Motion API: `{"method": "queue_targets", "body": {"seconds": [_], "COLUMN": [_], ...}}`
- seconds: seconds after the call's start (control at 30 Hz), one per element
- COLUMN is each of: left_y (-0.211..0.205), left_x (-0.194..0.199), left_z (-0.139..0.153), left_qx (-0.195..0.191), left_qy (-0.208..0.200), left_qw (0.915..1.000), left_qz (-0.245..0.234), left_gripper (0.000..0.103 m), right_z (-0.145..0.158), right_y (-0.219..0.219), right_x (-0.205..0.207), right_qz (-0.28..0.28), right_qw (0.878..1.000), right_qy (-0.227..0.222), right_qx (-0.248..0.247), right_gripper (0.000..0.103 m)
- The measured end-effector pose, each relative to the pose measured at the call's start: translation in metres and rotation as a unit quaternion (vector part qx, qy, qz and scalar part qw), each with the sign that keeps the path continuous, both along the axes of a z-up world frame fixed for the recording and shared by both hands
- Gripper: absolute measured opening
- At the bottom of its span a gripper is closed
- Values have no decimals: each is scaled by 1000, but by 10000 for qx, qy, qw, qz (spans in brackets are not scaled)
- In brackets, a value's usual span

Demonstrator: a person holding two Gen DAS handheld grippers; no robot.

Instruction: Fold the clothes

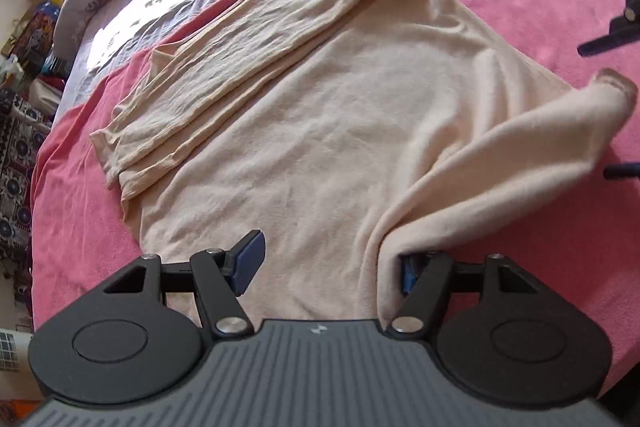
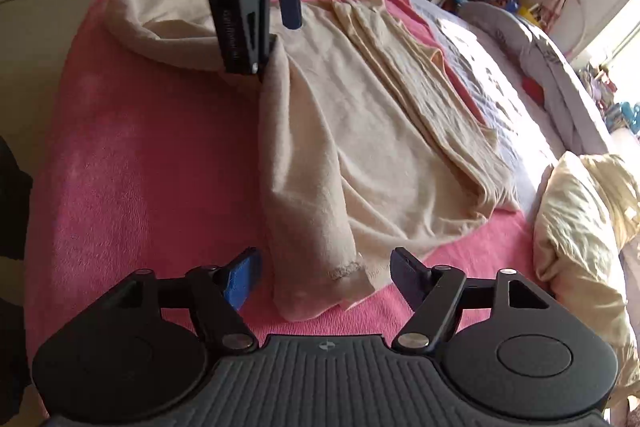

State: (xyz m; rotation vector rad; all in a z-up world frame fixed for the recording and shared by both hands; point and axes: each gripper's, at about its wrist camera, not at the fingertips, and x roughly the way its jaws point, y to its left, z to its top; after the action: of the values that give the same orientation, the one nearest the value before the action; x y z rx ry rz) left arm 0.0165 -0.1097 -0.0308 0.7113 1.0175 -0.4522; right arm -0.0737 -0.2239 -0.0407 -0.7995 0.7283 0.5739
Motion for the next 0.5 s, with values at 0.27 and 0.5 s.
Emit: {"method": "queue_targets", "body": {"seconds": [0.27, 0.5], "left_y": [17, 29], "left_x": [-18, -88], "left_z": [-10, -24], "left_qx": [467, 696], "left_qy": [42, 432], "left_qw": [9956, 9745], "left_qz": [-815, -2088], "left_gripper": [68, 66], "right_z": [-1, 10], "right_y": [3, -39], "right_x": [46, 23], "right_qz": [-474, -463], "right_qw": [9919, 9808], "right_qy": [1138, 1866], "right_qx": [293, -311], "right_gripper": [9, 8]}}
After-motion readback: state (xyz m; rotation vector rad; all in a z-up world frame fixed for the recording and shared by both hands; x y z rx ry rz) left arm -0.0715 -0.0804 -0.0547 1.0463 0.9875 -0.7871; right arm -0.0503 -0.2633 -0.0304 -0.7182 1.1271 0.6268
